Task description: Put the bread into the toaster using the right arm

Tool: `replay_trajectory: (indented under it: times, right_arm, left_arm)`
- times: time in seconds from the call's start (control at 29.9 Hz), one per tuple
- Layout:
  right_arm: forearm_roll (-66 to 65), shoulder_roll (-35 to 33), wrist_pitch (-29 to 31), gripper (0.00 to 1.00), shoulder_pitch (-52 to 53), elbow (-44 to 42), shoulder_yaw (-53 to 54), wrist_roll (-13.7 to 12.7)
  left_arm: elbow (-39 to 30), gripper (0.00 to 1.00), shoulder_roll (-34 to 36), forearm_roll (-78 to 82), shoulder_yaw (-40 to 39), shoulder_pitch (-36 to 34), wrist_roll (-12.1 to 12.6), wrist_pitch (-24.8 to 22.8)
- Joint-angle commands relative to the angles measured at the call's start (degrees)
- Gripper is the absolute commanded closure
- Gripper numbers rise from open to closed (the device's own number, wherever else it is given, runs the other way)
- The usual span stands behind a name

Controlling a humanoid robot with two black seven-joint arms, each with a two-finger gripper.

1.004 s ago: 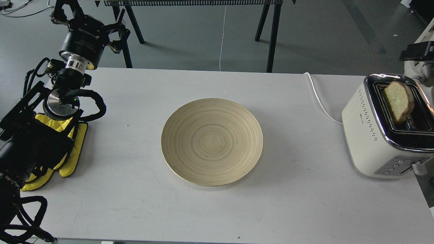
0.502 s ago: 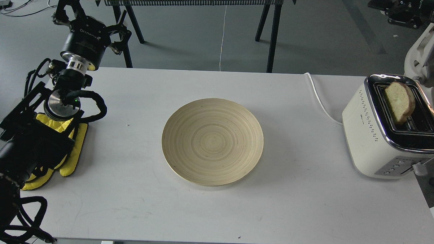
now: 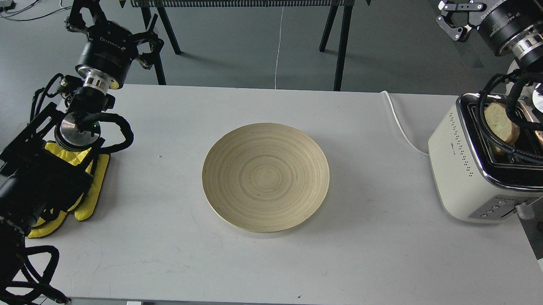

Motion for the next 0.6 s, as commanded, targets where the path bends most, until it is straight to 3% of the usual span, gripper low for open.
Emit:
replay_trajectory:
  times: [0.0, 0.3, 0.57]
  right_arm:
    - [0.14, 5.78, 0.52, 0.01, -3.54, -4.44, 7.78, -1.21]
    - [0.23, 11.76, 1.30, 0.01, -7.93, -5.15, 15.44, -2.27]
    - [0.14, 12.03, 3.47, 0.01, -8.20, -4.89, 16.50, -2.01]
  left_arm:
    - [0.12, 0.00, -0.14, 0.00, 0.00, -0.16, 0.00, 0.08]
    - [0.12, 0.00, -0.23, 0.00, 0.00, -0.16, 0.00, 0.25]
    - [0.12, 0.00, -0.23, 0.00, 0.00, -0.16, 0.00, 0.25]
